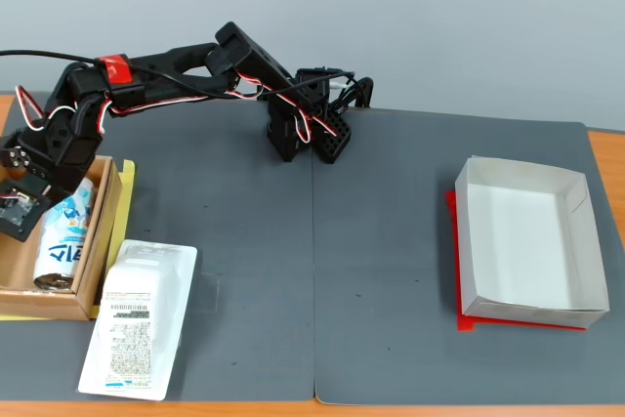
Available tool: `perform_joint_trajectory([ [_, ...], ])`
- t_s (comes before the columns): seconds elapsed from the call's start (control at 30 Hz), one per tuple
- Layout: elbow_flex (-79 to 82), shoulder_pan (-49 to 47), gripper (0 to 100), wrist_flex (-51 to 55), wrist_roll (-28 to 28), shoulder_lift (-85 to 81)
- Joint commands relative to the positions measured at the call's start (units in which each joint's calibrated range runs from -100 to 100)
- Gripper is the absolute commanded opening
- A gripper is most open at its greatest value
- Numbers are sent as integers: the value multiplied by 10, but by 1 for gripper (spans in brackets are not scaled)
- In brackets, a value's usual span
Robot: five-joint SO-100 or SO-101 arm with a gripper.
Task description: Pick the can and put it in the brown box
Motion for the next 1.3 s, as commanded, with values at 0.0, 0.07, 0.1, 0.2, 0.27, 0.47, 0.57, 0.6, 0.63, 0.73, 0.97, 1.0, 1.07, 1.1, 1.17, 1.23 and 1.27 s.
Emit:
perform_joint_trajectory([
  [0.0, -30, -14, 36, 61, -38, -64],
  [0.07, -30, -22, 29, 105, -57, -92],
  [0.1, -30, -27, 26, 127, -65, -107],
  [0.2, -30, -47, 16, 171, -89, -150],
  [0.27, -30, -61, 11, 193, -110, -180],
  [0.47, -29, -114, 1, 207, -178, -272],
  [0.57, -29, -146, 1, 207, -214, -311],
  [0.6, -29, -156, 1, 207, -225, -324],
  [0.63, -29, -168, 1, 207, -237, -335],
  [0.73, -9, -208, 1, 199, -258, -368],
  [0.97, 125, -319, 1, 199, -271, -475],
  [1.0, 151, -336, 1, 198, -271, -492],
  [1.07, 209, -366, 1, 186, -271, -531],
  [1.1, 242, -379, 1, 173, -271, -552],
  [1.17, 314, -402, 1, 137, -271, -596],
  [1.23, 392, -421, 1, 96, -268, -646],
  [1.27, 430, -428, 1, 75, -268, -671],
])
